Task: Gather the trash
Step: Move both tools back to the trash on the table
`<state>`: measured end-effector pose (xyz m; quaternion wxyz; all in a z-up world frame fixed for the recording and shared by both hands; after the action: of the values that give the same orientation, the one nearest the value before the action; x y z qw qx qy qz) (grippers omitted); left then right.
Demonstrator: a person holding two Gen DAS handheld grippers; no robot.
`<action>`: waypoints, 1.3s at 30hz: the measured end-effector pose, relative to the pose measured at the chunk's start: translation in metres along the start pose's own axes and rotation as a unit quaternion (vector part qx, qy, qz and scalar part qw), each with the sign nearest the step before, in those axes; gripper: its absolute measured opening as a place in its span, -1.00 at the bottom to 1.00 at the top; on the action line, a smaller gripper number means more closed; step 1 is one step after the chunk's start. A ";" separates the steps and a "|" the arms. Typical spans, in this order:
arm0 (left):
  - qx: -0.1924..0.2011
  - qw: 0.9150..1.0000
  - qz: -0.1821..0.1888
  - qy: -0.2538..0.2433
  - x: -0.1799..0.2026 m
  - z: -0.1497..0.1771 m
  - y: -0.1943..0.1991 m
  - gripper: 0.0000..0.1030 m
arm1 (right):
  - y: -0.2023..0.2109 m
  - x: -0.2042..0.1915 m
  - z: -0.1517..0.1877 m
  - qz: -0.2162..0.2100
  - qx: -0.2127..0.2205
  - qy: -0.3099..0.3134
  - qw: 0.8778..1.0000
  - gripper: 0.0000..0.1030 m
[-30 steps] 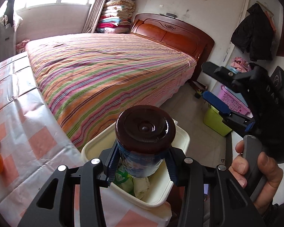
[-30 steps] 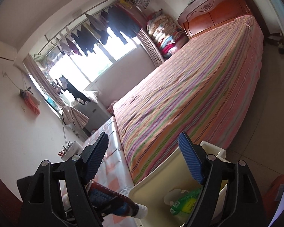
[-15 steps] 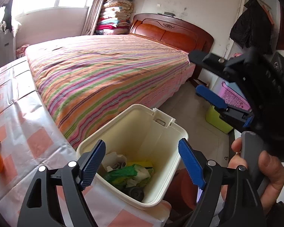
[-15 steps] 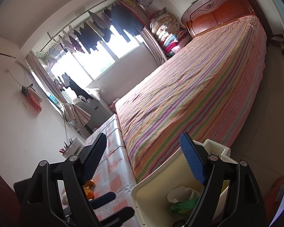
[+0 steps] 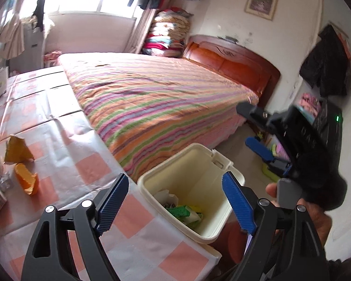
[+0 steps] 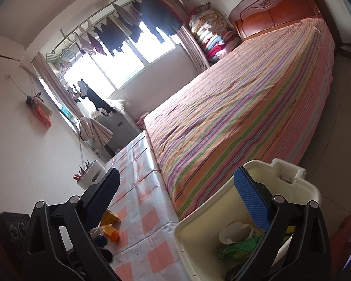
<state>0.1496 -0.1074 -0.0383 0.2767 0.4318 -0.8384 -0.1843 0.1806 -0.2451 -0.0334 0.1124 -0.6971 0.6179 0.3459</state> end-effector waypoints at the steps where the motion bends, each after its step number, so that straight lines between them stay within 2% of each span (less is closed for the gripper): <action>1: 0.008 1.000 0.001 0.013 -0.006 -0.003 0.006 0.61 | -0.002 -0.006 0.003 -0.005 -0.004 0.004 1.000 0.87; 2: 0.017 0.999 0.003 0.028 -0.013 -0.006 0.012 0.69 | -0.005 -0.012 0.006 -0.009 -0.007 0.009 1.000 0.87; 7: 0.098 0.991 -0.021 0.088 -0.055 -0.025 0.057 0.82 | -0.017 -0.032 0.021 -0.020 -0.024 0.024 0.999 0.87; 15: 0.161 0.971 -0.066 0.164 -0.123 -0.040 0.114 0.83 | -0.028 -0.053 0.036 -0.028 -0.039 0.041 0.998 0.87; 21: 0.175 0.958 -0.092 0.208 -0.162 -0.034 0.142 0.83 | -0.039 -0.072 0.052 -0.036 -0.058 0.051 0.996 0.87; 29: 0.177 0.955 -0.082 0.223 -0.174 -0.030 0.153 0.83 | -0.047 -0.097 0.068 -0.052 -0.075 0.062 0.994 0.87; 39: 0.189 0.950 -0.103 0.227 -0.191 -0.030 0.170 0.83 | -0.056 -0.106 0.082 -0.056 -0.091 0.067 0.992 0.87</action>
<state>0.1533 0.1437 0.0205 0.3525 0.5903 -0.7242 0.0526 0.2055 -0.1019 -0.0434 0.0260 -0.7594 0.5498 0.3469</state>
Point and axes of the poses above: each gripper's, at about its wrist camera, not at the fingertips, and y roughly against the way its jaws point, x to its right, z to its underside, the point moved 8 cm from there along -y, roughly the way its jaws point
